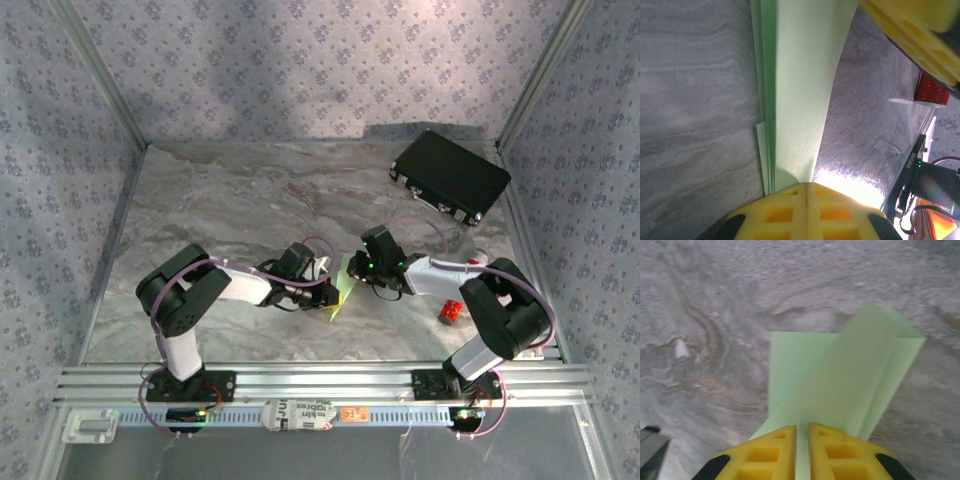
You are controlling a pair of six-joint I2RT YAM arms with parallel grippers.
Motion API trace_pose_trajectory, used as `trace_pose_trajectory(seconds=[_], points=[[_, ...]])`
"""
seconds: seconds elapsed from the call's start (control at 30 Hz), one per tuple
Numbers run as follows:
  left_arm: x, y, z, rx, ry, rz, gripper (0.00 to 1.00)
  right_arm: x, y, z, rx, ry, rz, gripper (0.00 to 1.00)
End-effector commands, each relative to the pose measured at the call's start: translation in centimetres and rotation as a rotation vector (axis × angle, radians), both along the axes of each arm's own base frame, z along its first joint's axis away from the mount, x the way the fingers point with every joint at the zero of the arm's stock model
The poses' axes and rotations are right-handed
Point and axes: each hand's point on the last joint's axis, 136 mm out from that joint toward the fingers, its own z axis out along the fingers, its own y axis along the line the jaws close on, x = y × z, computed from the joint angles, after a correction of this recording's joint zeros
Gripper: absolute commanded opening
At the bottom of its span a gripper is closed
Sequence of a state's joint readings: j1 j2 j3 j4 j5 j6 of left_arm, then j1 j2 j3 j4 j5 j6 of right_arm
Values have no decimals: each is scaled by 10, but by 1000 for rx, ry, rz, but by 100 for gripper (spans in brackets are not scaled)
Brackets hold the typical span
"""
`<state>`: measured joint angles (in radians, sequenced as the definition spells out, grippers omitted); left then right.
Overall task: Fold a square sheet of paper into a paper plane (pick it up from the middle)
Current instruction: Fold the wing for the fifth time at the center of the table.
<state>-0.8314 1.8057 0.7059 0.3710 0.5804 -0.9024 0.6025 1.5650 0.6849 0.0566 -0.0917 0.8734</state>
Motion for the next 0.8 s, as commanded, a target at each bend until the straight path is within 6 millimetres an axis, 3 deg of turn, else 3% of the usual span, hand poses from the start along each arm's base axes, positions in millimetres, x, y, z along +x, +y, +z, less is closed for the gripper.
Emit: trace_pose_trajectory(seconds=[0.0,0.43,0.77], points=[[-23,19,-40,122,85,-20,0,5,-15,-6,-43,16,-60,15],[-27,19,-43,119,101,-35,0,5,-39,-25,-24,72,-90,15],[-27,18,-43,117,104,-38,0,14,-20,30,88,-80,28,18]])
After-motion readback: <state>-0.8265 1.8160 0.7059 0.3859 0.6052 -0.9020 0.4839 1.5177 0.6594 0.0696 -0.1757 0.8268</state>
